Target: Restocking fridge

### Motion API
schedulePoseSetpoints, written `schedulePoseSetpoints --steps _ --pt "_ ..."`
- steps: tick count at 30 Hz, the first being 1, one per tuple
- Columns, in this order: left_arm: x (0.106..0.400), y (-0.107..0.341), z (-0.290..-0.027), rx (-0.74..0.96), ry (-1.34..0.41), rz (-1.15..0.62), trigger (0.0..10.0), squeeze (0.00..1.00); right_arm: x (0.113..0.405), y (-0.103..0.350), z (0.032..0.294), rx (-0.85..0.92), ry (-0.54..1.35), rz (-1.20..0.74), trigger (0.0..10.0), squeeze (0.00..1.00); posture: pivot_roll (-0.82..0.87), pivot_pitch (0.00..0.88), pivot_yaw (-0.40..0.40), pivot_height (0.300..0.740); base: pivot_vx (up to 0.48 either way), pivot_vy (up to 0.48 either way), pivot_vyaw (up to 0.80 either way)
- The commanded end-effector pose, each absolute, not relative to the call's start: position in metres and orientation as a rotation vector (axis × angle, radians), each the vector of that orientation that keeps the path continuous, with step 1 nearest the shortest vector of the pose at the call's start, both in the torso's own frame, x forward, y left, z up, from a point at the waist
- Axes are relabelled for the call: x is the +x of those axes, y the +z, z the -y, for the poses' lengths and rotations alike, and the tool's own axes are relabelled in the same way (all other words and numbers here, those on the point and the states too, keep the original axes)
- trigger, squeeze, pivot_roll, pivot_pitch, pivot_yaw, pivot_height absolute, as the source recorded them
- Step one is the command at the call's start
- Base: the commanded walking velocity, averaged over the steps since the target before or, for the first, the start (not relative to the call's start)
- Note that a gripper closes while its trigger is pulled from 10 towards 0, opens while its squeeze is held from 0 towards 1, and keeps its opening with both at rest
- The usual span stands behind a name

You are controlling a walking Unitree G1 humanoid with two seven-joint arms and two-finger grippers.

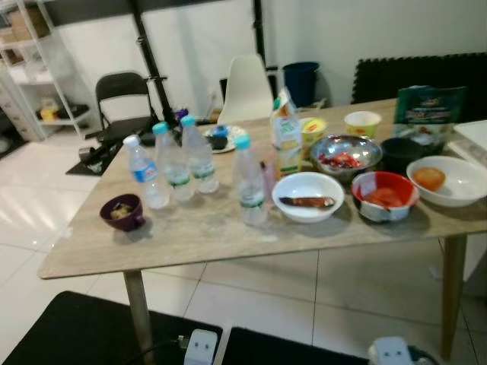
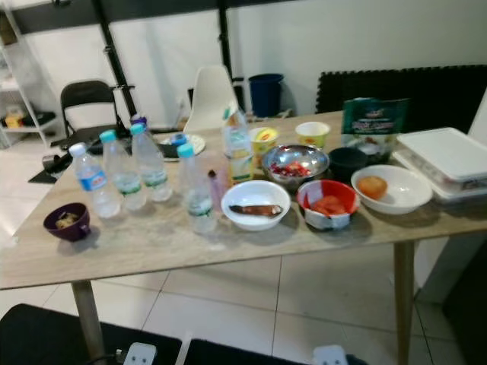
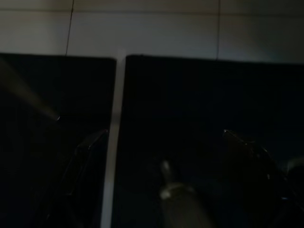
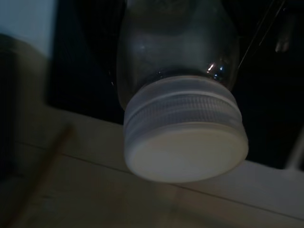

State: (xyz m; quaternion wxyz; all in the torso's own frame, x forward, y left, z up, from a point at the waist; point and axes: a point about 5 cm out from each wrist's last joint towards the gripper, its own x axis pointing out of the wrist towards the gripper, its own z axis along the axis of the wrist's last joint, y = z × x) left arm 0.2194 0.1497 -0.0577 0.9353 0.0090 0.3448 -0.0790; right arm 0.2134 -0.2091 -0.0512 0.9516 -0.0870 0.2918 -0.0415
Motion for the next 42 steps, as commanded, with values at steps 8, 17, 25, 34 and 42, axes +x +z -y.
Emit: schedulePoseSetpoints --steps 8,17,25,34,42 --pt "0.216 -0.060 -0.153 0.014 -0.158 -0.711 10.0 0.00 0.208 -0.057 0.201 -0.130 -0.034 -0.626 10.0 0.00 -0.06 0.109 0.089 0.740 0.000 0.000 0.00" --pt "0.221 -0.057 -0.152 0.033 -0.180 -0.696 10.0 0.00 0.210 -0.055 0.204 -0.110 -0.066 -0.613 10.0 0.00 -0.08 0.112 0.105 0.740 0.000 0.000 -0.63" --pt "0.228 -0.053 -0.152 0.066 -0.191 -0.693 10.0 0.00 0.209 -0.053 0.221 -0.096 -0.151 -0.612 10.0 0.00 -0.10 0.106 0.117 0.740 0.000 0.000 -0.80" --pt "0.232 -0.051 -0.151 0.015 -0.181 -0.687 10.0 0.00 0.201 -0.057 0.226 -0.057 -0.180 -0.650 10.0 0.00 -0.12 0.091 0.116 0.740 0.000 0.000 -0.80" --pt "0.232 -0.051 -0.145 0.061 -0.233 -0.690 10.0 0.00 0.196 -0.061 0.226 -0.049 -0.190 -0.671 10.0 0.00 -0.11 0.078 0.117 0.740 0.000 0.000 -0.80"
